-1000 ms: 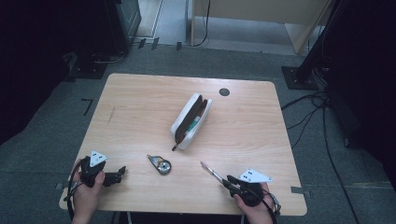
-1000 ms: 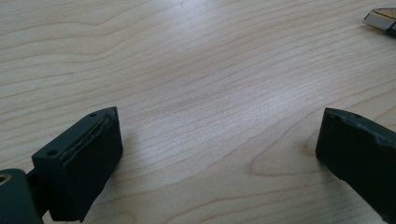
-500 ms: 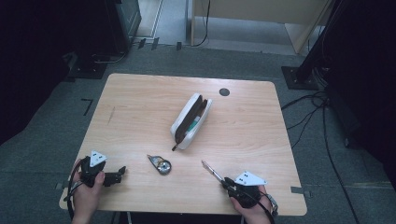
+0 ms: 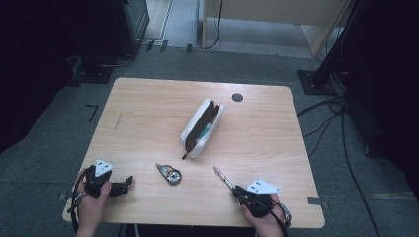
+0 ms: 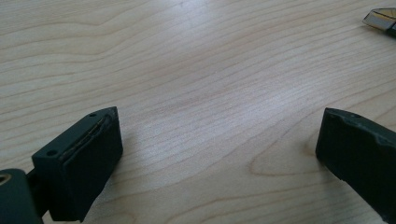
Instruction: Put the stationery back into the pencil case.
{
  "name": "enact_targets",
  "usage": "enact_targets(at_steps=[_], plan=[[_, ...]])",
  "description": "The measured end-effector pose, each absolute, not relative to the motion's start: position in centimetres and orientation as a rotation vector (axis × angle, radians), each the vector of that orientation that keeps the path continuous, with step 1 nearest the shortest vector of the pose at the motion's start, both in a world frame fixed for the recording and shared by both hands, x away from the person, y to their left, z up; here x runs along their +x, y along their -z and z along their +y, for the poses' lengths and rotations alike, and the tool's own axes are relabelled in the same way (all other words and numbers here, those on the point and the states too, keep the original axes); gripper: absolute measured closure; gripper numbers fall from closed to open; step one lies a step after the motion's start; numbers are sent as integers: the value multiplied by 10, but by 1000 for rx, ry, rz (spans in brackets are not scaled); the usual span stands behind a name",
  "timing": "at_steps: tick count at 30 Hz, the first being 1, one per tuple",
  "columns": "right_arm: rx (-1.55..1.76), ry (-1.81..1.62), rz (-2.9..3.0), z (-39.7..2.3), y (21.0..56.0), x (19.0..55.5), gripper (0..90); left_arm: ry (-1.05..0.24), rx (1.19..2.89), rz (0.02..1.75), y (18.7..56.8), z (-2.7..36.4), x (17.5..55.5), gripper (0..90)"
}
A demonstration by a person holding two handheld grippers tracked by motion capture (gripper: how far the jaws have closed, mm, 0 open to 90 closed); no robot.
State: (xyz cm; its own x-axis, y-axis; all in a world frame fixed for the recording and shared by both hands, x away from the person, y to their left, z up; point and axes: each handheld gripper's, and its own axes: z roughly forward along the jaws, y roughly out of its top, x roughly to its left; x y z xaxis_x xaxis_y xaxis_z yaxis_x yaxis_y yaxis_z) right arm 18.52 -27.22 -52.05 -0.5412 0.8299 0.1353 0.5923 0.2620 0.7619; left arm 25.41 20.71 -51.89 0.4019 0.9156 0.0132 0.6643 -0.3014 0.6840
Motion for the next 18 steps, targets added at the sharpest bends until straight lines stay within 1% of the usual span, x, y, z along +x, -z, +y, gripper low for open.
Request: enact_targets(at_steps=[18], plan=[[1266, -1224, 2223, -261, 501, 193, 811, -547, 2065, 1341, 519, 207, 254, 7]])
